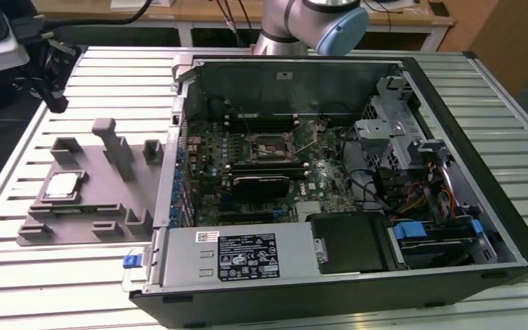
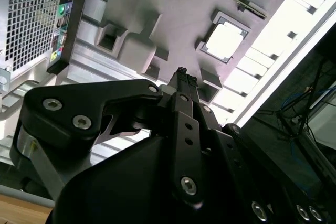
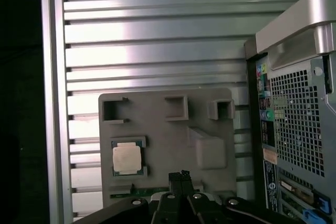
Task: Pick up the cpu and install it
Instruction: 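Reach for the cpu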
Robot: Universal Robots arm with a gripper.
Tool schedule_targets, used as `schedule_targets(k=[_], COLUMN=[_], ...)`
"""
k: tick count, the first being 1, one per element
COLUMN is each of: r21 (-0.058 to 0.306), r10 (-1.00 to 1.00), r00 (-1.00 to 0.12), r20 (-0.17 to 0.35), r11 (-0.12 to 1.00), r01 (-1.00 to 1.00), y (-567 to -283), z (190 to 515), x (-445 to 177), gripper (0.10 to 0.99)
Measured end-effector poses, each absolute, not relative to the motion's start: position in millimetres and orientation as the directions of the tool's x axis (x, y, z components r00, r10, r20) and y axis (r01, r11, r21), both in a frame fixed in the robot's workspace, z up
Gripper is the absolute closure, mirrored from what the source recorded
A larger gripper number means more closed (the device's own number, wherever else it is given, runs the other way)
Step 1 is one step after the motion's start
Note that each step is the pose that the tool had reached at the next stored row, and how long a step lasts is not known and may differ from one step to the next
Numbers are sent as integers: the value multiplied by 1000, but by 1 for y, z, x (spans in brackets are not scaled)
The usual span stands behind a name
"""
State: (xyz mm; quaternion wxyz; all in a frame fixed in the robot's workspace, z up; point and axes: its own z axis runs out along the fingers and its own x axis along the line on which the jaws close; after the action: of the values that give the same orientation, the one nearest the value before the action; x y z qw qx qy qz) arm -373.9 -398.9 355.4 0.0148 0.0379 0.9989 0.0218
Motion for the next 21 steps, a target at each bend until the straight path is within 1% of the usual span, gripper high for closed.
schedule_targets(k=[21], r21=[45], r10=[76], r00=[-997], r20=[-28], r11=[996], r01=[75], y=[-399], z=[327], x=[-398], gripper=[976])
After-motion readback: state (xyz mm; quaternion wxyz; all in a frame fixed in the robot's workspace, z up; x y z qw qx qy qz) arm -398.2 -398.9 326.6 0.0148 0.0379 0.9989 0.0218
